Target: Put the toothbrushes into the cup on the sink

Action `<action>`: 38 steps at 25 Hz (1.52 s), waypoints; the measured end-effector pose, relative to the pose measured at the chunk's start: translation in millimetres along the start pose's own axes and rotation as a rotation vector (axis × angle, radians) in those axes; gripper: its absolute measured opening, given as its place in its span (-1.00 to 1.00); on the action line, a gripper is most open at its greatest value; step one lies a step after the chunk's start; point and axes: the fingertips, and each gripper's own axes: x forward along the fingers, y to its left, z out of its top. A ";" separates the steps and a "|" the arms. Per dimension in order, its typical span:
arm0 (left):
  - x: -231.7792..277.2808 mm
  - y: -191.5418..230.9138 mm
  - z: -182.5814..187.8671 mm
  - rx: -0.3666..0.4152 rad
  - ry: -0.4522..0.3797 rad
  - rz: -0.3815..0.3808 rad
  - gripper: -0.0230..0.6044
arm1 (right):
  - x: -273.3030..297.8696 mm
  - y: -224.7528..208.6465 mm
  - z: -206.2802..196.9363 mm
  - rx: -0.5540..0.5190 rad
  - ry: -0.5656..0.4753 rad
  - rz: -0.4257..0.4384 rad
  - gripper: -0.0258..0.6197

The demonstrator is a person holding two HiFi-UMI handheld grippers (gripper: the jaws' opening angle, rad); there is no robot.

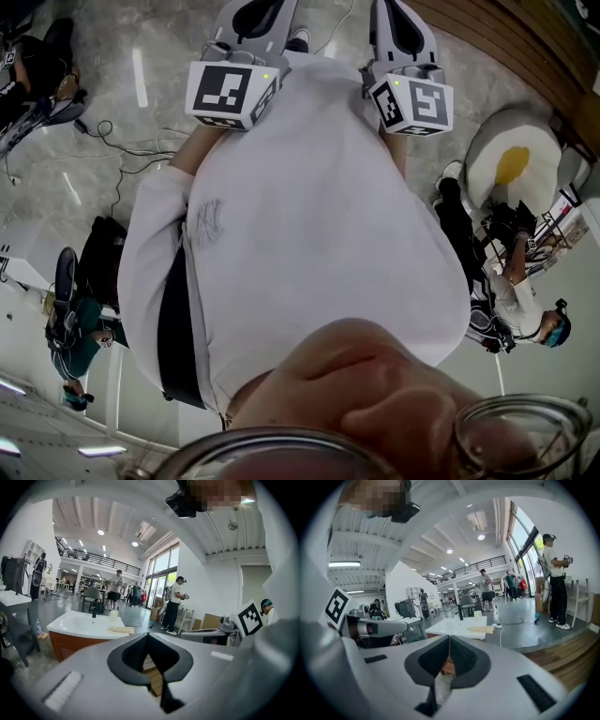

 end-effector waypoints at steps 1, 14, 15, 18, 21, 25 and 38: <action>1.6 7.1 1.0 -0.006 0.000 0.004 -0.91 | 5.9 0.8 1.4 -0.001 0.003 0.000 -0.88; 42.3 135.4 64.5 0.061 -0.044 0.063 -0.91 | 110.5 3.8 55.3 -0.004 -0.035 -0.048 -0.88; 46.1 143.0 68.1 0.063 -0.046 0.060 -0.91 | 119.0 5.1 58.4 -0.006 -0.037 -0.049 -0.88; 56.3 162.0 77.5 0.069 -0.054 0.049 -0.91 | 140.9 8.5 64.6 -0.014 -0.037 -0.053 -0.88; 64.4 175.7 88.0 0.085 -0.069 0.038 -0.91 | 156.6 9.2 68.4 -0.019 -0.035 -0.062 -0.88; 73.3 189.0 93.8 0.089 -0.071 0.028 -0.91 | 170.5 5.4 70.4 -0.016 -0.037 -0.087 -0.88; 76.6 194.5 90.4 0.067 -0.051 0.027 -0.91 | 176.1 -13.7 81.4 -0.033 -0.024 -0.130 -0.88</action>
